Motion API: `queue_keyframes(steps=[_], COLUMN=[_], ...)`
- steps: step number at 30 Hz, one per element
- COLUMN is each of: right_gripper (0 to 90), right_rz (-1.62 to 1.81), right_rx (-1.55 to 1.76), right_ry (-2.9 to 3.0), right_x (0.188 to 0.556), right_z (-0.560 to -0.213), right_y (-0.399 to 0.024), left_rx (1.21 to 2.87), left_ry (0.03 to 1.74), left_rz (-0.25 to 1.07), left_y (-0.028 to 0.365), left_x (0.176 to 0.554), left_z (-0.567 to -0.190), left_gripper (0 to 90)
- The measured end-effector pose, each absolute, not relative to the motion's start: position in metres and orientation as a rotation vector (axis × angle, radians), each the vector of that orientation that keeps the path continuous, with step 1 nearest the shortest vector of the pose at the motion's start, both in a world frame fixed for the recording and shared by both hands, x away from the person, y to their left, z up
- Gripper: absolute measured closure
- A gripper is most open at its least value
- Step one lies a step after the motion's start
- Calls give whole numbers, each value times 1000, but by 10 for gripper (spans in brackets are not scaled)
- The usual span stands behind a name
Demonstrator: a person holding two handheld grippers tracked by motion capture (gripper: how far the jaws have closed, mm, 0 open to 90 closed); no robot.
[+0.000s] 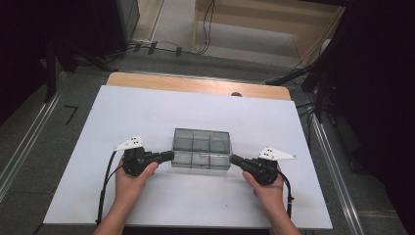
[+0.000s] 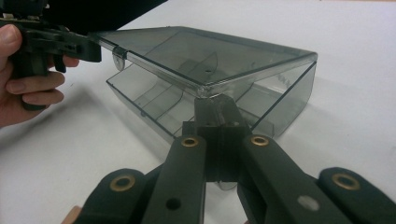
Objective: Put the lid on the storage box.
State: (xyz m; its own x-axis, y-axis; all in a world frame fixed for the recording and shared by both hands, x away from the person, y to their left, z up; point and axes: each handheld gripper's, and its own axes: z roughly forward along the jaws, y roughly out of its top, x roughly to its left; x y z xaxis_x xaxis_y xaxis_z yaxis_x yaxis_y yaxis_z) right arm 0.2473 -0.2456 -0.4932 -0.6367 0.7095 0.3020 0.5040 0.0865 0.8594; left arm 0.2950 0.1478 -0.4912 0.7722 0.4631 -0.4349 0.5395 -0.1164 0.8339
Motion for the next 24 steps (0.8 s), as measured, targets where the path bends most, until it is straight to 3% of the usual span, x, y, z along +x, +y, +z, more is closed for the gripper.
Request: queue_keyframes(steps=[24], right_gripper=[854], right_rz=[1546], right_rx=[1206], right_ry=[2197], right_x=[228], right_z=[-505], right_y=[-244], left_rx=[1788], left_ry=[812], left_rz=[-120], left_y=[155], left_x=[281], left_z=[-499], left_gripper=[890])
